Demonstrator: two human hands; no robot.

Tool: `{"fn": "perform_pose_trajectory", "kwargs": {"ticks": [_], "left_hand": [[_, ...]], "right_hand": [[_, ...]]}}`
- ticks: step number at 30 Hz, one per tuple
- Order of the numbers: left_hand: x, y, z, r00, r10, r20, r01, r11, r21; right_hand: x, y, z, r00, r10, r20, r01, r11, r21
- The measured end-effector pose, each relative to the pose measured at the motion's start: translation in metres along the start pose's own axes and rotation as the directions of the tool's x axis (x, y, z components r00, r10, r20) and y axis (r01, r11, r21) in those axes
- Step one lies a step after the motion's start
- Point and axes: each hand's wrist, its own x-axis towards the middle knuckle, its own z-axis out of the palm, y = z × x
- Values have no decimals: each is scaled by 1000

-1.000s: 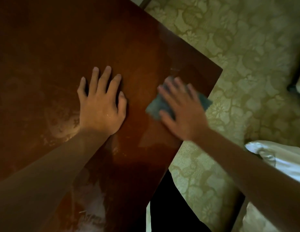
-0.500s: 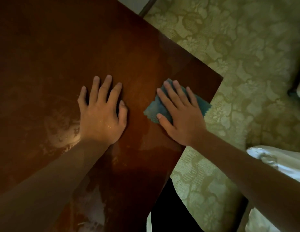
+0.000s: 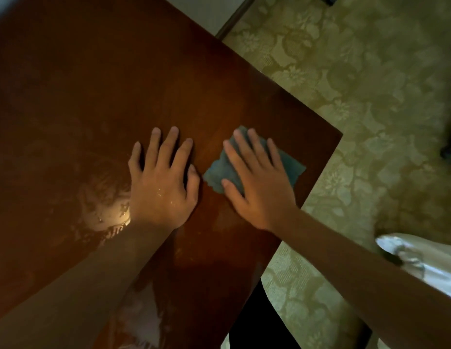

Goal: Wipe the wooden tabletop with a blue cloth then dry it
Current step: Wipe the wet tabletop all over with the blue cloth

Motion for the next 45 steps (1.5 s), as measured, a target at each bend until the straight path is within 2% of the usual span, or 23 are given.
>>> {"fn": "perform_pose_trajectory", "kwargs": {"ticks": [4, 8, 12, 14, 18, 21, 23, 26, 31, 33, 37, 40, 45], "left_hand": [[1, 2, -2, 1000, -5, 6, 5, 1000, -5], [0, 3, -3, 1000, -15, 8, 15, 1000, -1], [1, 1, -1, 1000, -12, 6, 12, 1000, -5], [1, 1, 0, 1000, -11, 6, 11, 1000, 4], [0, -1, 2, 1000, 1, 7, -1, 1000, 21], [1, -2, 4, 1000, 0, 10, 0, 1000, 22], [2, -2, 5, 1000, 1, 2, -1, 1000, 15], [1, -2, 5, 1000, 0, -5, 1, 1000, 16], [2, -2, 6, 1000, 1, -18, -1, 1000, 13], [2, -3, 6, 1000, 6, -21, -6, 1000, 12], [1, -5, 7, 1000, 21, 0, -21, 1000, 17], [2, -5, 7, 1000, 19, 4, -20, 1000, 14], [2, -4, 7, 1000, 5, -11, -5, 1000, -17]], "right_hand": [[13, 12, -2, 995, -96, 25, 96, 995, 1], [85, 56, -17, 993, 102, 55, -101, 995, -4], [111, 61, -18, 987, 159, 38, -157, 986, -46], [97, 44, -14, 992, 120, 26, -119, 992, -43], [47, 8, -5, 992, -129, 8, 129, 991, -31], [55, 19, -6, 976, -217, 21, 218, 976, -24], [84, 37, -11, 985, -164, 56, 165, 986, -13], [133, 56, -20, 998, 4, 56, -4, 1000, -4], [140, 44, -20, 997, 66, 42, -65, 998, -20], [110, 25, -16, 999, 25, 44, -24, 1000, -11], [31, -13, -1, 988, -149, 38, 150, 988, -32], [45, 4, -4, 975, -214, 55, 215, 976, -14], [133, 43, -17, 999, 15, 45, -14, 1000, -19]]}}
